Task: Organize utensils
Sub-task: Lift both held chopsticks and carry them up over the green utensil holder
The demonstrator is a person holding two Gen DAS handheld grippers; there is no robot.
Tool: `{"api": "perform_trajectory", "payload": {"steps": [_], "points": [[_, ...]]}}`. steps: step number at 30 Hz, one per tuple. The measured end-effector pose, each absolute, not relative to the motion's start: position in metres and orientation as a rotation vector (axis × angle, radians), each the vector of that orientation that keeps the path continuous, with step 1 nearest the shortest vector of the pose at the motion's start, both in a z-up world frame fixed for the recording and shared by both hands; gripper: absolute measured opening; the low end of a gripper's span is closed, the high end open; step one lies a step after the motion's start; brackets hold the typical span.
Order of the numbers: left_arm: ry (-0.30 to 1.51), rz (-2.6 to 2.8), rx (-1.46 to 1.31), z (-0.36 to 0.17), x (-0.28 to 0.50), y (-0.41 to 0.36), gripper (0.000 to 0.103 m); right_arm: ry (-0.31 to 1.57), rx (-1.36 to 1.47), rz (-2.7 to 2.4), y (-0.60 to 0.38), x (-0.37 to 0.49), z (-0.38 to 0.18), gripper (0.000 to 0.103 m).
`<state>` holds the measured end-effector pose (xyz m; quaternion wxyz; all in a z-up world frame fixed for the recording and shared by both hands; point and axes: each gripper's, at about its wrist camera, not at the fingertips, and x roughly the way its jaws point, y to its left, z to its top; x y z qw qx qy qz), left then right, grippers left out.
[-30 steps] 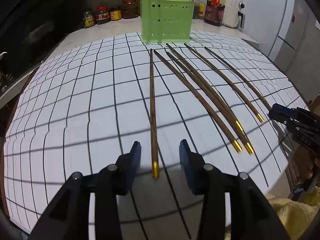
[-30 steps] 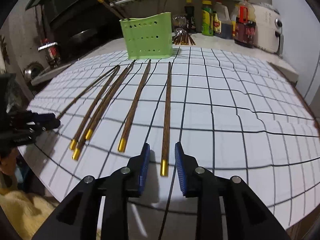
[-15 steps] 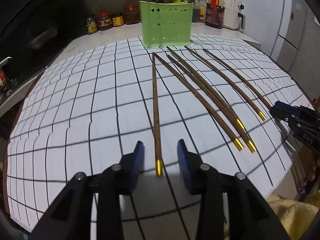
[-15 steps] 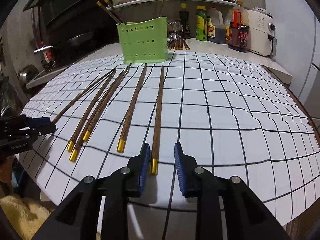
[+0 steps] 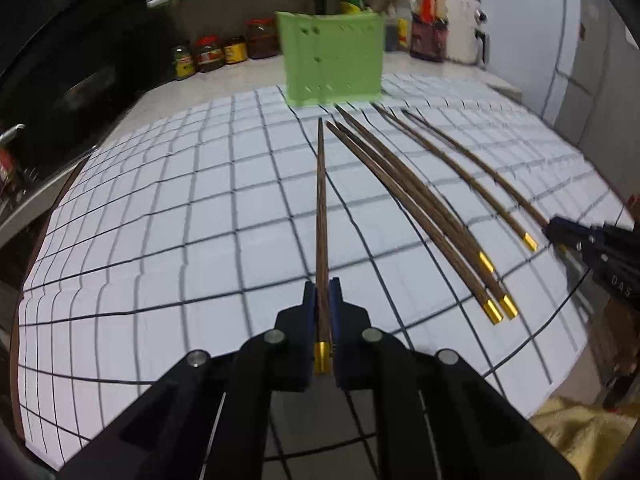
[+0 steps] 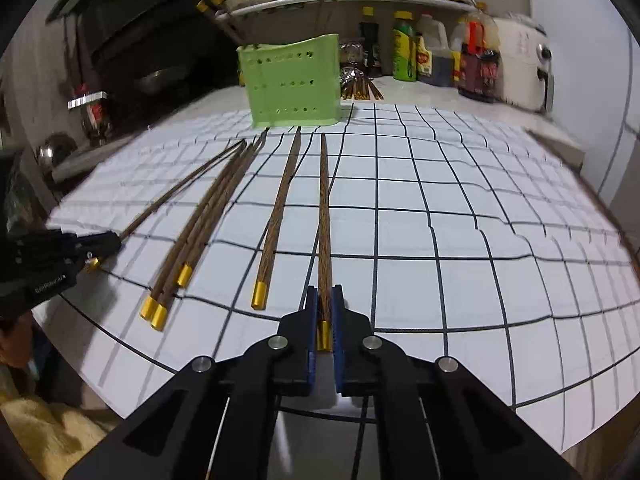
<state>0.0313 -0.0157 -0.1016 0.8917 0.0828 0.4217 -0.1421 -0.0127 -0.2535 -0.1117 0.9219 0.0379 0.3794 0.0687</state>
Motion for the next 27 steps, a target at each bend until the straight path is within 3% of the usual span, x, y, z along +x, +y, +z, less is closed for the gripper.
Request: {"api": "perform_trajectory", "payload": {"steps": [16, 27], "points": [[0.446, -0.258, 0.018, 0.039, 0.014, 0.033, 0.007, 0.46, 0.143, 0.152, -0.269, -0.023, 0.015, 0.007], [0.403, -0.264, -0.011, 0.066, 0.028, 0.041, 0.007, 0.398, 0.071, 0.16, -0.26, 0.012, 0.073, 0.007]]}}
